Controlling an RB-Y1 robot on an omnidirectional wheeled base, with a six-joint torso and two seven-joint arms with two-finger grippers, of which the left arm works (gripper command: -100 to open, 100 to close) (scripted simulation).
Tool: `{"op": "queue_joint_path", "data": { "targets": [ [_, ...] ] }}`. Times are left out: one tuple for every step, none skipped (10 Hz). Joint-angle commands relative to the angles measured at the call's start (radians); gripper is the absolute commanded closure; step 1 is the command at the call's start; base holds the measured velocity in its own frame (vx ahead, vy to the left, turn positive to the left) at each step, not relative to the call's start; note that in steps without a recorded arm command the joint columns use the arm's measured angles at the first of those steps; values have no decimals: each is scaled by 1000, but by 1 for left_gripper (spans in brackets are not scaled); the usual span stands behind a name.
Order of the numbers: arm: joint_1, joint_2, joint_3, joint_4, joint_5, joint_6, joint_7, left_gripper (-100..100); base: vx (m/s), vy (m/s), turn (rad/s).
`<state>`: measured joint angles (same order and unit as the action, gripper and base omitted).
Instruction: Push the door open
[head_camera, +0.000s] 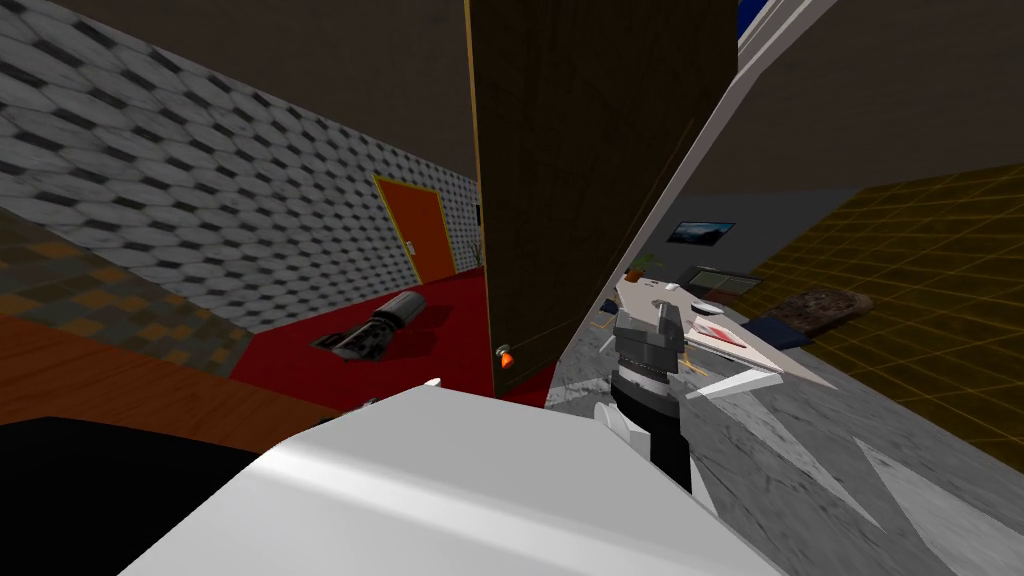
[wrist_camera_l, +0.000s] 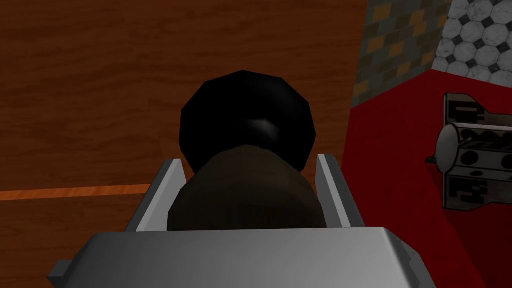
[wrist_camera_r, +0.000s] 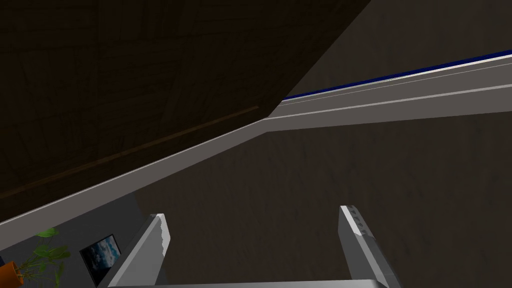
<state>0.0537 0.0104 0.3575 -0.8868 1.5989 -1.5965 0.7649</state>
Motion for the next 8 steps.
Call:
{"op": "queue_joint_path", "data": {
  "targets": [
    [7,-9,15,3,7,-32,1,100,3,99,-35],
    [0,-14,20,6,12,-41,-1,100,-9,95,-45],
    [-6,-19,25,10,16,-51,-3,100,-15,103,-40],
    [-17,-28,34,15,24,-67,-7,100,1,119,-54],
    [-22,-33,38,18,27,-75,-8,100,-10,123,-48],
    [-30,-41,45,22,33,-89,-11,100,-22,134,-35],
    [-38,-49,50,25,38,-100,-14,100,-7,161,-41],
    [-44,-56,55,29,43,-111,-16,100,-9,162,-19]
  ]
}}
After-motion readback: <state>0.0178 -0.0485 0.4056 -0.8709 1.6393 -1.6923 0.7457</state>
